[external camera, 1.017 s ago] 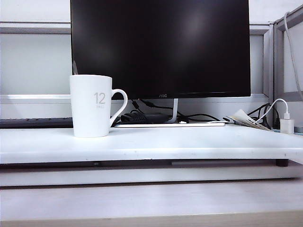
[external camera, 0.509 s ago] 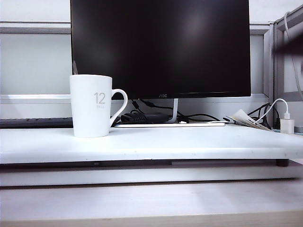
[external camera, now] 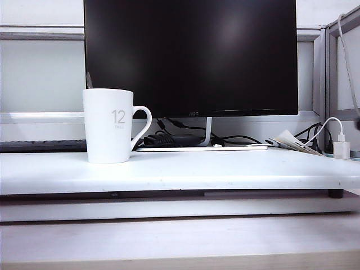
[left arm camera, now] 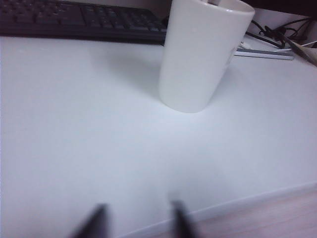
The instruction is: Pick up a spoon and stir the liquid in the cup.
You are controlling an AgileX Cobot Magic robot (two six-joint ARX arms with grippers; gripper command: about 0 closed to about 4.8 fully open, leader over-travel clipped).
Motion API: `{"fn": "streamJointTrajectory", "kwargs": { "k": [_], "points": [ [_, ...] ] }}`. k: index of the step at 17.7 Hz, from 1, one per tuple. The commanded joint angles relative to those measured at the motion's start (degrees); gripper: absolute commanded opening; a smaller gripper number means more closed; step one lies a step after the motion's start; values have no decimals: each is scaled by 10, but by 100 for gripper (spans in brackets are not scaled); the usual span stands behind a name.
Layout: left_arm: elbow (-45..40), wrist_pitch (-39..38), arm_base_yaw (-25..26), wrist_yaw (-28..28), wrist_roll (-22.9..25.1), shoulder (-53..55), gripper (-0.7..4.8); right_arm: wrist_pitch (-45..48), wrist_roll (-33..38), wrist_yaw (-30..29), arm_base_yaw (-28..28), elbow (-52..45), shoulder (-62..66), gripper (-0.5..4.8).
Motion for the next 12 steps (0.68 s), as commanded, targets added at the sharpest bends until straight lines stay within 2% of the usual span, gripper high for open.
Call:
{"fn": "streamJointTrajectory", "kwargs": {
  "k": [1,12],
  "points": [
    [-5,2,1,1,-2,0,21,2,-6,32,0,-4,0,0],
    [-6,7,9,3,0,-5,21,2,2,30,-2,-4,-11,0]
  ]
}}
